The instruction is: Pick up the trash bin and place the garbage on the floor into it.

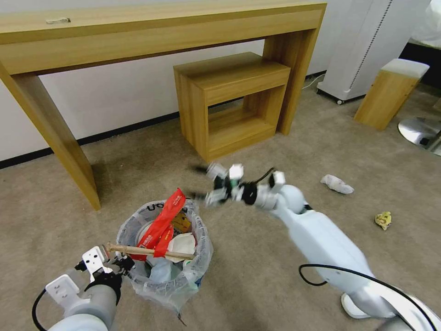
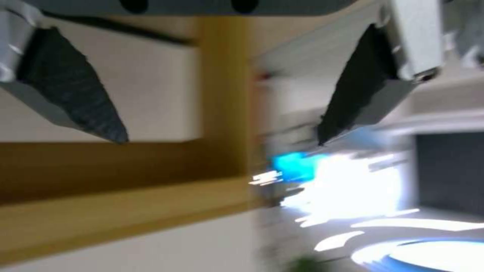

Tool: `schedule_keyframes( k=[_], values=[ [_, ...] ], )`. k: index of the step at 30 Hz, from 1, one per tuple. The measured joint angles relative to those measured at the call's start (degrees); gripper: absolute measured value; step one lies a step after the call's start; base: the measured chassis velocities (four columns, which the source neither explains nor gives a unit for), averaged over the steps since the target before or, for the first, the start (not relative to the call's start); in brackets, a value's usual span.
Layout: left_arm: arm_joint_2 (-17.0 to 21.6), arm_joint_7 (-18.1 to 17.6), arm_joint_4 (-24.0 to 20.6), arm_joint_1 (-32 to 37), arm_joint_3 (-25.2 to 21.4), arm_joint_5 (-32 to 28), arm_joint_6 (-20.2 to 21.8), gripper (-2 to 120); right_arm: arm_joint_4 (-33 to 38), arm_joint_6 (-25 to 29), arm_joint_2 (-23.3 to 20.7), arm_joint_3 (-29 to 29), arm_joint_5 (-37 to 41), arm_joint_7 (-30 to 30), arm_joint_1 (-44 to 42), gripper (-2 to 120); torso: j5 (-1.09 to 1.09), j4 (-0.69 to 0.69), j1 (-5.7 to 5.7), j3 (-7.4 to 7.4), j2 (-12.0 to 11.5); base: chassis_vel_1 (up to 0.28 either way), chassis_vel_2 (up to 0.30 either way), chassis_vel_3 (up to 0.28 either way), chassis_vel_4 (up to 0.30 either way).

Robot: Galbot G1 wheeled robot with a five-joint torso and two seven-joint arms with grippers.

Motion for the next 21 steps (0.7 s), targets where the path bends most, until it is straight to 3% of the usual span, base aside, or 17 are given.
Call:
schedule_keyframes(
  k=[1,3,4,7,9,11,13,16,21],
  values=[
    [0.0,0.0,0.0,0.0,0.0,0.0,0.0,1,0.0,0.0,0.0,0.0,0.0,0.0,0.0,97,0.0,0.0,0.0,0.0,0.0,0.0,0.0,0.0,0.0],
    [0.44,-1.03,0.75,-0.78,-0.67,0.0,0.05,1,6.35,-0.36,-3.02,8.56,-4.07,13.17,-6.36,100,0.0,-0.03,0.0,0.0,0.0,0.0,0.0,0.0,0.0],
    [0.44,-1.03,0.75,-0.78,-0.67,0.0,0.05,1,6.35,-0.36,-3.02,8.56,-4.07,13.17,-6.36,100,0.0,-0.03,0.0,0.0,0.0,0.0,0.0,0.0,0.0],
    [0.49,-0.4,1.93,-1.25,-0.68,3.63,-0.86,1,10.13,-0.58,-4.57,18.96,-11.82,17.92,-14.26,100,0.01,-0.05,0.0,0.0,0.0,0.0,0.0,0.0,0.0],
    [0.44,-0.33,2.06,-1.31,-0.63,4.13,-1.07,1,10.72,-0.76,-4.67,20.84,-12.95,18.66,-15.71,100,0.01,-0.03,0.0,0.0,0.0,0.0,0.0,0.0,0.0],
    [0.26,-0.12,2.24,-1.46,-0.32,5.0,-1.42,1,12.85,-1.68,-4.39,26.88,-15.39,21.9,-21.07,100,0.0,-0.02,0.0,0.0,0.0,0.0,0.0,0.0,0.0],
    [0.24,-0.04,2.23,-1.49,-0.25,5.15,-1.46,1,13.38,-1.91,-4.18,28.02,-15.72,22.5,-22.23,100,0.0,-0.02,0.0,0.0,0.0,0.0,0.0,0.0,0.0],
    [0.32,0.07,2.23,-1.84,0.1,6.23,-2.57,1,17.15,-1.96,-1.98,35.66,-19.76,24.8,-31.7,100,0.0,-0.02,0.0,0.0,0.0,0.0,0.0,0.0,0.0],
    [0.45,0.5,2.24,-2.27,0.08,6.28,-3.39,1,20.76,0.23,-0.6,40.57,-22.08,24.77,-39.43,100,0.0,-0.03,0.0,-0.01,0.0,0.0,0.0,0.0,0.0]
  ],
)
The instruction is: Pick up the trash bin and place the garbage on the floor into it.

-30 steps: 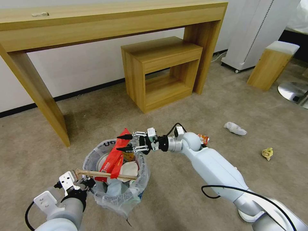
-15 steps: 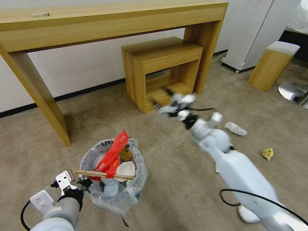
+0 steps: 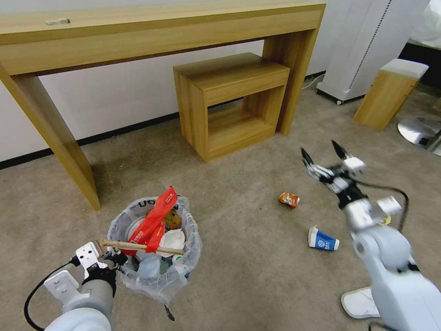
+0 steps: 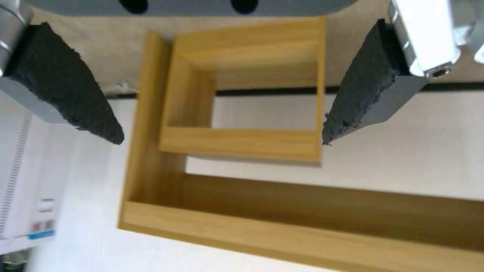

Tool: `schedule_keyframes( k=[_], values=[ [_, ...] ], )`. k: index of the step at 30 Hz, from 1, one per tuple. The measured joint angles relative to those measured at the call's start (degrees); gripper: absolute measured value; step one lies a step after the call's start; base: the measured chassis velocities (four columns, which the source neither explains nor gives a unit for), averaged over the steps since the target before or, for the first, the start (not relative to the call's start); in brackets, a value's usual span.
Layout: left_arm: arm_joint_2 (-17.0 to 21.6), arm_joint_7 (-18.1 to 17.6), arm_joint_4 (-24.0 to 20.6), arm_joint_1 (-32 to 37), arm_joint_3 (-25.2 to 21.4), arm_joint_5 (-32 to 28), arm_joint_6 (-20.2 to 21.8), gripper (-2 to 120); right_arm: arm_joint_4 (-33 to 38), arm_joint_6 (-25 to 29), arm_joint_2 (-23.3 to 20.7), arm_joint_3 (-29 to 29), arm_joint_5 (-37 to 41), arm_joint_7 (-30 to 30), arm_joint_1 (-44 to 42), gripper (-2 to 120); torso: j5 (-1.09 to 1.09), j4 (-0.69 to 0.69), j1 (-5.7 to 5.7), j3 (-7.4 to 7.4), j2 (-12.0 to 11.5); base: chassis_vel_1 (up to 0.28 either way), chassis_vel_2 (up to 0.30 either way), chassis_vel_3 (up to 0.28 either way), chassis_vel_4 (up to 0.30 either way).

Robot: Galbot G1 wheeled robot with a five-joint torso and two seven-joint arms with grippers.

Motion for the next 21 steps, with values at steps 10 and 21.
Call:
schedule_keyframes(
  k=[10,21],
  values=[
    [0.03,1.63,1.35,-0.38,0.62,-0.08,-1.54,1,5.76,2.13,2.38,4.5,-2.97,1.31,-5.44,100,-0.02,0.02,0.0,0.01,0.0,0.0,0.0,0.0,0.0],
    [0.04,2.51,1.53,0.2,0.75,-0.06,-2.14,1,5.31,3.6,3.54,3.03,-2.79,4.01,-5.28,100,-0.01,0.03,0.0,0.01,0.0,0.0,0.0,0.0,0.0]
  ],
)
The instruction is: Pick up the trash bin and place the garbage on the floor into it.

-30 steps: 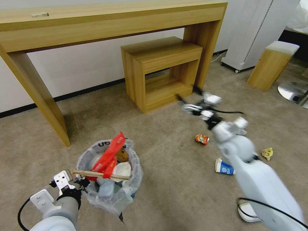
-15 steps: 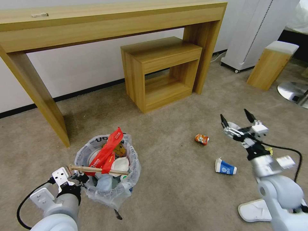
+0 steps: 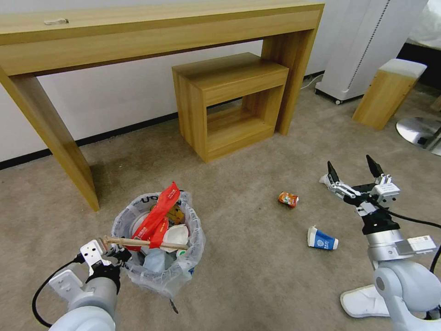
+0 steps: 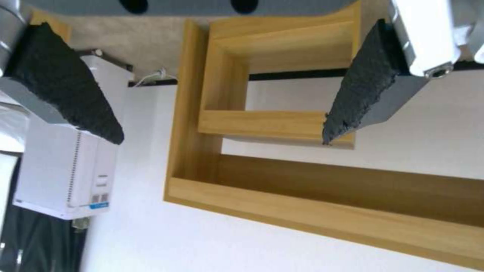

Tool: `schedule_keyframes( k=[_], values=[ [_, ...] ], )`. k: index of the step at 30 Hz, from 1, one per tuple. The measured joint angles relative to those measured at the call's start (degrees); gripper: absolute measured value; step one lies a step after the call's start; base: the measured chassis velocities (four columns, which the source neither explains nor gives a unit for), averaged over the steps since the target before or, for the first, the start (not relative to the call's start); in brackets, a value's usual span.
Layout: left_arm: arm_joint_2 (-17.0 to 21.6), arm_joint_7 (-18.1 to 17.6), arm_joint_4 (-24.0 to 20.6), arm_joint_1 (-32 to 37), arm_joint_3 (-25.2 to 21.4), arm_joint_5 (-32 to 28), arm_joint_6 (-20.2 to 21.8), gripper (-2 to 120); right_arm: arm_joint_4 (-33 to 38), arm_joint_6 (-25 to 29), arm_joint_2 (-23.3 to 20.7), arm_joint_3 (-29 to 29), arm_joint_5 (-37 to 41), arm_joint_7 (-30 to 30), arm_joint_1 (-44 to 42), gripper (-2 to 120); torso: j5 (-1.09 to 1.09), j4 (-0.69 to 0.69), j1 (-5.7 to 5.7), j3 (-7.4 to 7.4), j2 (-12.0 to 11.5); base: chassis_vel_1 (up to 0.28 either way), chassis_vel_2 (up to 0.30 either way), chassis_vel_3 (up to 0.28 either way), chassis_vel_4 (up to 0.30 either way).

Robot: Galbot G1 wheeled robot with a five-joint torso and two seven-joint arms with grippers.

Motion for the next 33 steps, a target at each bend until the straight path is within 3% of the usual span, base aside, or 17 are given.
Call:
schedule_keyframes(
  k=[33],
  values=[
    [0.51,0.9,-1.74,2.08,-0.16,1.69,-1.13,1,-0.22,2.79,0.38,0.69,1.06,-0.53,0.11,100,0.0,-0.04,0.0,0.0,0.0,-0.095,-0.098,-0.092,-0.098]
  ],
)
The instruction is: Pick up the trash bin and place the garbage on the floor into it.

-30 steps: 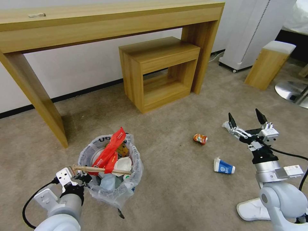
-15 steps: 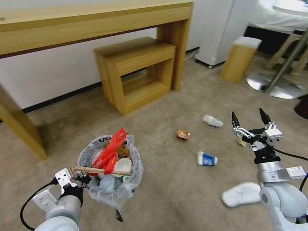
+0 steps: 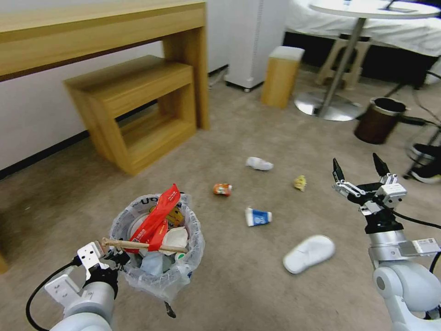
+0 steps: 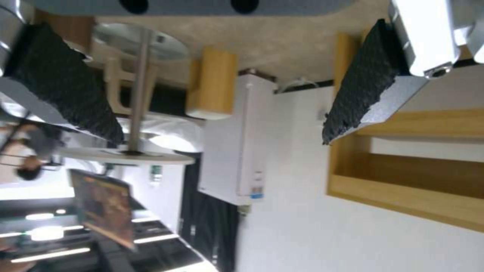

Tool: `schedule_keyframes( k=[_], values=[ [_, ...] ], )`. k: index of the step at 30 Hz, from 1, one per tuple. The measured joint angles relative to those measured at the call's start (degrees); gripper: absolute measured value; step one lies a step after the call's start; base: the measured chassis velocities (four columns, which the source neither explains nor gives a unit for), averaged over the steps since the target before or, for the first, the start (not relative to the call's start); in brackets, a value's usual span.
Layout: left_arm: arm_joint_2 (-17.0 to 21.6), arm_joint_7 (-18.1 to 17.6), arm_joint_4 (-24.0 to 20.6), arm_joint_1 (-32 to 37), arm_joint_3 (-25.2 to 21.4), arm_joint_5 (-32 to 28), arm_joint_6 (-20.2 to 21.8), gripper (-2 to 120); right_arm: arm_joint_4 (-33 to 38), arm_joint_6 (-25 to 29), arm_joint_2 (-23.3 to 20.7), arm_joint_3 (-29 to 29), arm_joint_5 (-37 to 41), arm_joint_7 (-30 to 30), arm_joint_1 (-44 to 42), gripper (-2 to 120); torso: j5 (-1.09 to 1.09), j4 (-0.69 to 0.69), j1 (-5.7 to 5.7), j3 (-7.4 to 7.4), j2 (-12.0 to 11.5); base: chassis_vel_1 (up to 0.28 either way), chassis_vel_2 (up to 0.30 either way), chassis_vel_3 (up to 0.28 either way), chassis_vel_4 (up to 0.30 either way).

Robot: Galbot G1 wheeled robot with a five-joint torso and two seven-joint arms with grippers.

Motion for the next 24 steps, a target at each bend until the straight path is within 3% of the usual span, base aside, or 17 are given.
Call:
schedule_keyframes(
  k=[6,14,17,18,21,22,24],
  values=[
    [0.03,0.05,0.37,-0.15,0.0,-0.11,-0.48,1,-0.12,0.02,-0.11,-0.75,-0.54,0.55,-0.42,100,0.0,0.02,0.0,0.0,0.0,-0.056,-0.058,-0.074,-0.066],
    [-0.26,0.15,0.5,-0.23,0.11,-0.1,-0.74,1,-0.36,-3.77,-0.9,-3.43,-1.79,5.73,-1.53,100,0.0,0.04,0.0,0.0,0.0,0.0,0.0,0.0,0.0],
    [-0.56,0.14,0.19,-0.24,0.17,0.12,-0.75,1,0.15,-15.52,-2.19,-5.09,-2.05,12.84,-2.1,100,0.0,0.03,0.0,0.0,0.0,0.0,0.0,0.0,0.0],
    [-0.56,0.14,0.19,-0.24,0.17,0.12,-0.75,1,0.15,-15.52,-2.19,-5.09,-2.05,12.84,-2.1,100,0.0,0.03,0.0,0.0,0.0,0.0,0.0,0.0,0.0],
    [-0.95,0.04,-0.23,-0.14,0.28,0.39,-0.75,1,-3.54,-26.96,-4.29,-8.28,0.35,18.4,-0.15,100,0.0,0.04,0.0,0.0,0.0,0.0,0.0,0.0,0.0],
    [-0.95,0.04,-0.23,-0.14,0.28,0.39,-0.75,1,-3.54,-26.96,-4.29,-8.28,0.35,18.4,-0.15,100,0.0,0.04,0.0,0.0,0.0,0.0,0.0,0.0,0.0],
    [-1.11,0.04,-0.33,-0.07,0.17,0.46,-0.75,1,-6.87,-34.15,-5.11,-11.29,3.22,20.88,1.43,100,0.0,0.03,0.0,0.0,0.0,0.0,0.0,0.0,0.0]
  ],
)
